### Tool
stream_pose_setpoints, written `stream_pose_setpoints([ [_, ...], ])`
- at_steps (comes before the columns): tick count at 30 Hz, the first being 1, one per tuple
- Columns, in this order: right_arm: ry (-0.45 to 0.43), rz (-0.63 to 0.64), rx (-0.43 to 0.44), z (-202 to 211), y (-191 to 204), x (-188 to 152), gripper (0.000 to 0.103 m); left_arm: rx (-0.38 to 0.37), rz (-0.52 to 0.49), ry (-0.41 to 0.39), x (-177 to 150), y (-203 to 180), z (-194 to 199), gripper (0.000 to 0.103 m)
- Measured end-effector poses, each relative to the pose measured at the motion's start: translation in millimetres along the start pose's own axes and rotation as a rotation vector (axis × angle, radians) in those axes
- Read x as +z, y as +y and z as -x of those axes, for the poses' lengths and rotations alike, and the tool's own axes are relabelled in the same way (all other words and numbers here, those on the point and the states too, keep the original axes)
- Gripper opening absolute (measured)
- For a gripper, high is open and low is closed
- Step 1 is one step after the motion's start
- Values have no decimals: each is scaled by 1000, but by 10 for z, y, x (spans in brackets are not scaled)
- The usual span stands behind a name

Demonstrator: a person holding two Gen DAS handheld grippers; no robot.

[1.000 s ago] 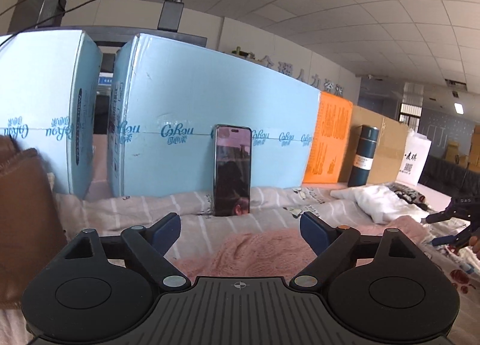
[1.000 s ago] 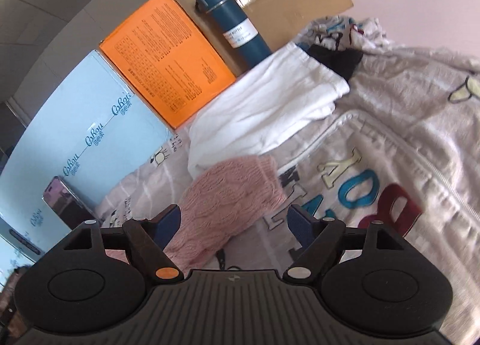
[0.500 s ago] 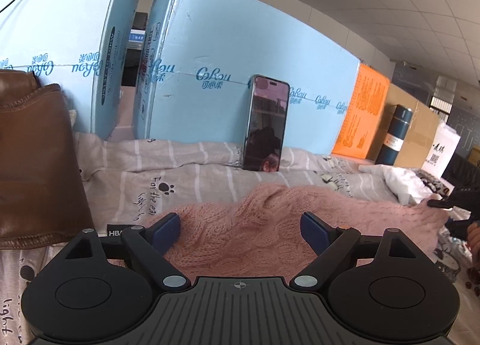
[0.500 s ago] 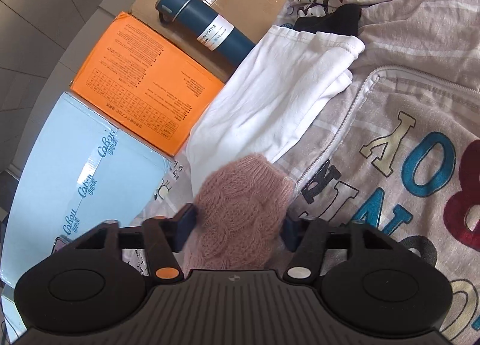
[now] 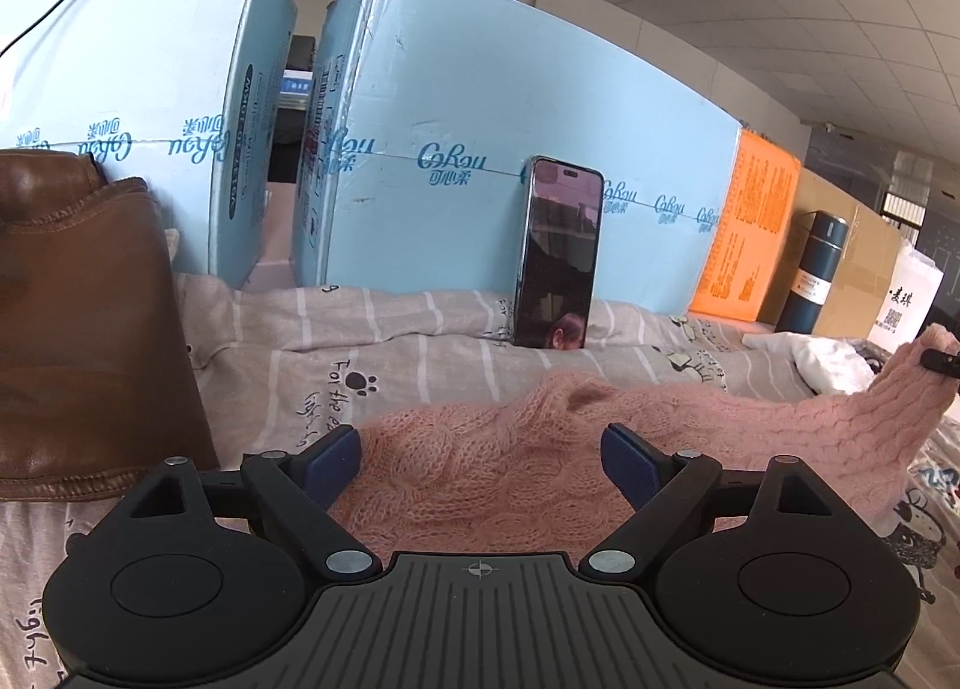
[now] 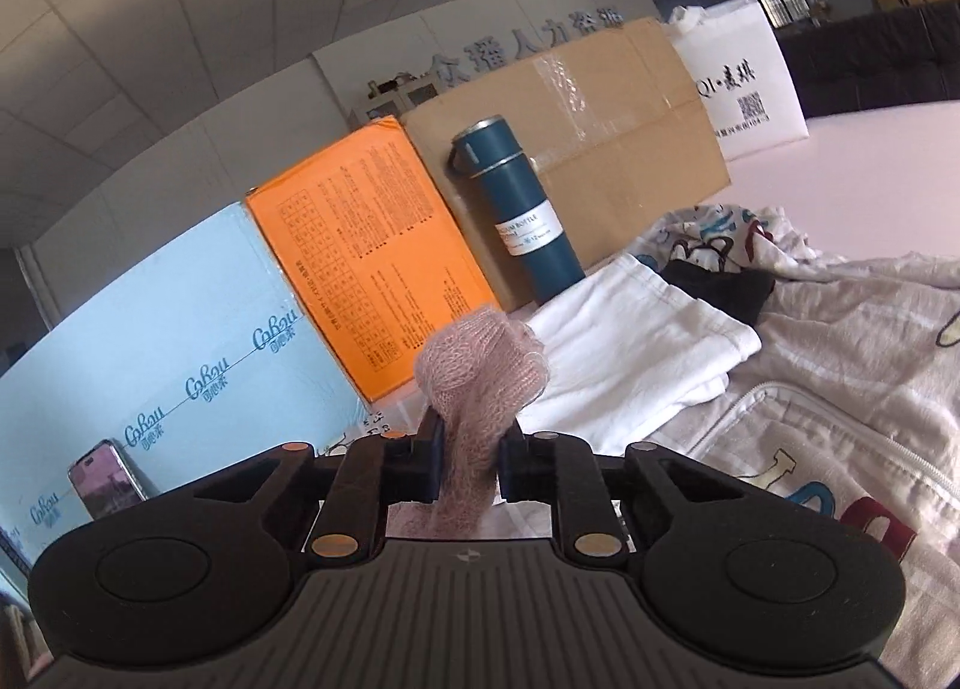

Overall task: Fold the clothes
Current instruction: 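Lift the sleeve with the right gripper, lay it across the sweater, open, then lower the right gripper onto the sleeve end and close on it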

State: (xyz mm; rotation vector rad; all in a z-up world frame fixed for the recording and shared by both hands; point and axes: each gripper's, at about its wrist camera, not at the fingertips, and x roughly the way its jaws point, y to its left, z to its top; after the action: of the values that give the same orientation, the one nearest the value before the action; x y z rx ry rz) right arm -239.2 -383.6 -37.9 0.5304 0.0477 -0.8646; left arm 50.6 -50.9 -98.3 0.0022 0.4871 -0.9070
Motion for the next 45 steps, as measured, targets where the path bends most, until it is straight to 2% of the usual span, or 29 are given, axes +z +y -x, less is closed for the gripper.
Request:
stream_pose_setpoints([
  [5, 11, 228, 81, 60, 530, -213, 16, -11, 14, -12, -3, 13, 24, 91],
  [9, 94, 453, 130, 23, 873, -538, 16, -21, 27, -17, 5, 28, 39, 92],
  [11, 132, 511, 152, 8, 969, -667, 17, -24, 28, -16, 3, 30, 37, 92],
  [13, 167, 518, 178, -16, 1021, -729, 22, -28, 28, -15, 0, 29, 36, 92],
  [18, 205, 535, 300, 66, 1183, -847, 48, -34, 27, -9, -7, 24, 26, 92],
  [20, 218, 551, 340, 92, 1246, -887, 73, -34, 27, -10, -9, 26, 24, 93],
  [22, 218, 553, 368, 117, 1274, -904, 82, -34, 29, -10, -10, 28, 22, 93],
  [25, 197, 506, 377, 117, 1261, -877, 85, -31, 31, -8, -12, 30, 18, 93],
  [27, 244, 466, 386, 62, 1265, -879, 85, -26, 32, -6, -13, 32, 17, 93],
  [31, 443, 391, 461, -129, 1268, -1018, 88, -20, 34, -1, -15, 42, 10, 93],
  [35, 419, 353, 470, -76, 1233, -952, 88, -17, 35, 2, -17, 46, 7, 93],
  [39, 294, 271, 460, 147, 1074, -723, 88, 1, 55, 5, -15, 63, 9, 93],
  [42, 187, 178, 319, 238, 851, -558, 89, 40, 99, 15, -9, 119, 6, 94],
  [45, 181, 69, 138, 158, 542, -489, 90, 65, 127, 26, -7, 163, -1, 94],
])
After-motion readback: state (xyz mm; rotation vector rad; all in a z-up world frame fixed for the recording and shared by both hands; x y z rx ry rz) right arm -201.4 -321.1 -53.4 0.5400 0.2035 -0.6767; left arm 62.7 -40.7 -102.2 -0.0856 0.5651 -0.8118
